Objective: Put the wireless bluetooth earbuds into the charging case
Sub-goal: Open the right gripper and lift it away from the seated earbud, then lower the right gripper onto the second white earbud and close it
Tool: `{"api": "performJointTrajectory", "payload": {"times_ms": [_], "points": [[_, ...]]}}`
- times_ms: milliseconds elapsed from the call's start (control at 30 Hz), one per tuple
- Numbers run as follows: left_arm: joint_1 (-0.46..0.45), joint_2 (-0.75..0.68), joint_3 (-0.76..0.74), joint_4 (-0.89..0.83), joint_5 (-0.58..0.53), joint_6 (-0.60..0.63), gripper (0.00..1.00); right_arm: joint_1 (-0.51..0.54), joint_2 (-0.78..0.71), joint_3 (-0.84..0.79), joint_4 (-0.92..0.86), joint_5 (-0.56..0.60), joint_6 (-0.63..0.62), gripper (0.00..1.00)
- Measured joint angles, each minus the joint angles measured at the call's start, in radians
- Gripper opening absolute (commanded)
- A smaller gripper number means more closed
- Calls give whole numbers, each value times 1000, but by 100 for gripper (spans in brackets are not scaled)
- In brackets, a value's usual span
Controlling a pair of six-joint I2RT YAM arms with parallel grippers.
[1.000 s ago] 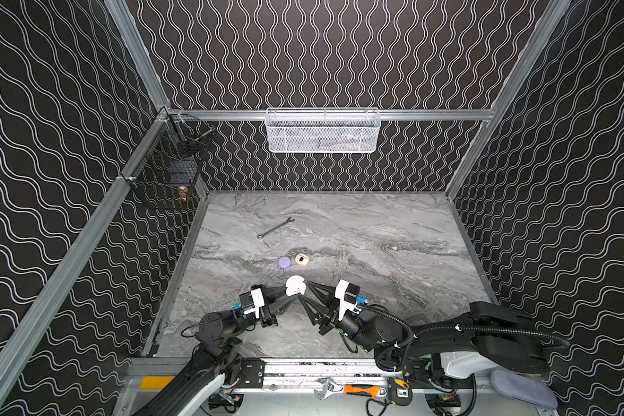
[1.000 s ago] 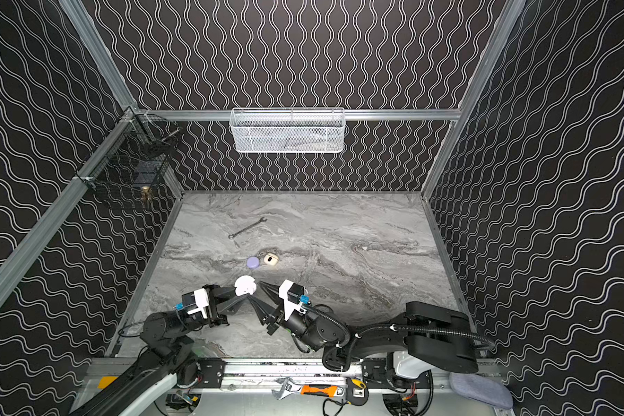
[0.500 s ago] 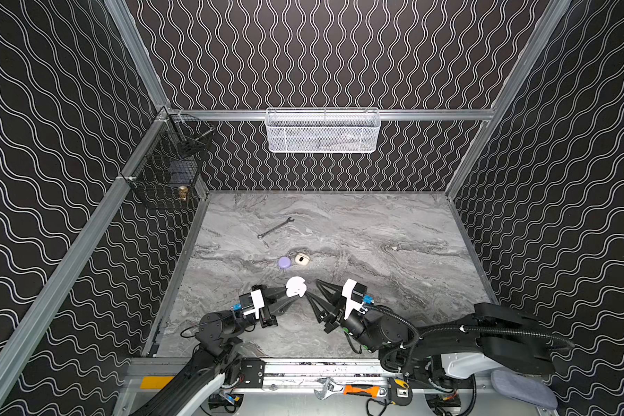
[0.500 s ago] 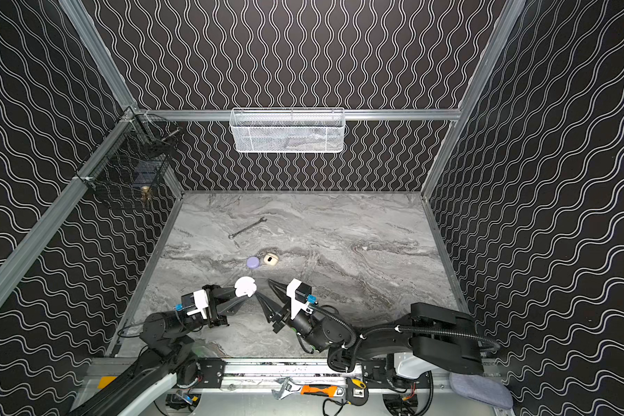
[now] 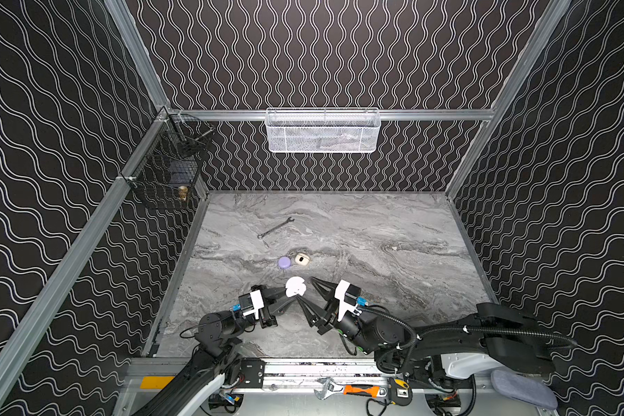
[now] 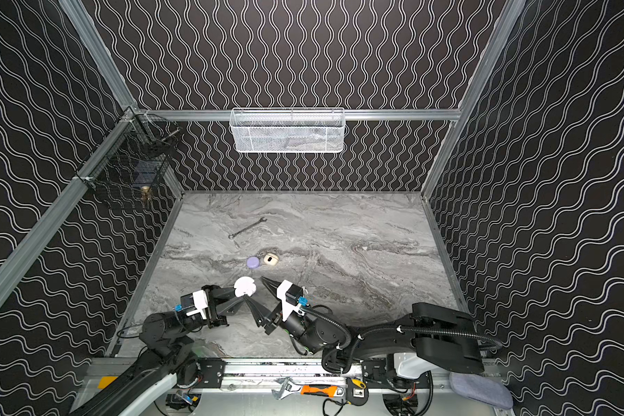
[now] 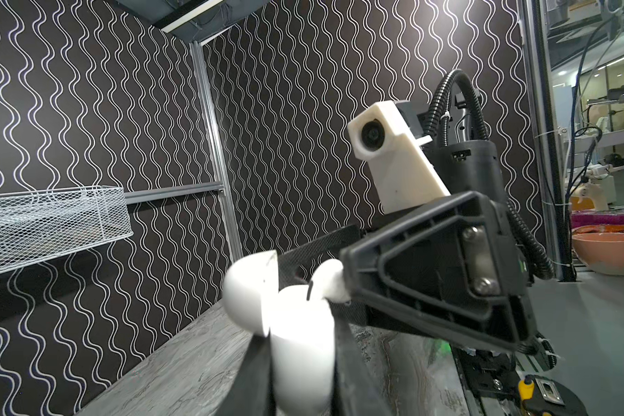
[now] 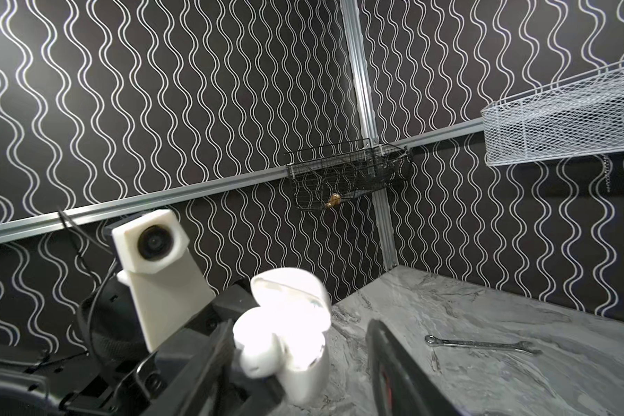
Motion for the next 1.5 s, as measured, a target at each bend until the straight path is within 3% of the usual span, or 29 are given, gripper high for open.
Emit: {"api": "performJointTrajectory", "payload": {"times_ms": [167,700,1033,1167,1267,1400,1500], "points": [[0,-11,3,-27,-3,8,0,1,8,0,-12,35,0,41],[0,-10,4,-32,-14,19,0,-1,-28,-48,14,59,-24,35],[0,-5,5,-34,-22,20,0,0,-92,-38,-71,116,-29,33],[0,16,5,-72,-61,23,0,-3,-171,2,-254,219,43,33],[0,51,6,-100,-104,23,0,-55,-239,52,-539,254,206,33],[0,112,3,-129,-163,23,0,-200,-262,65,-926,200,429,39],[0,126,-23,-135,-205,23,0,-296,-222,66,-1131,103,524,46]]}}
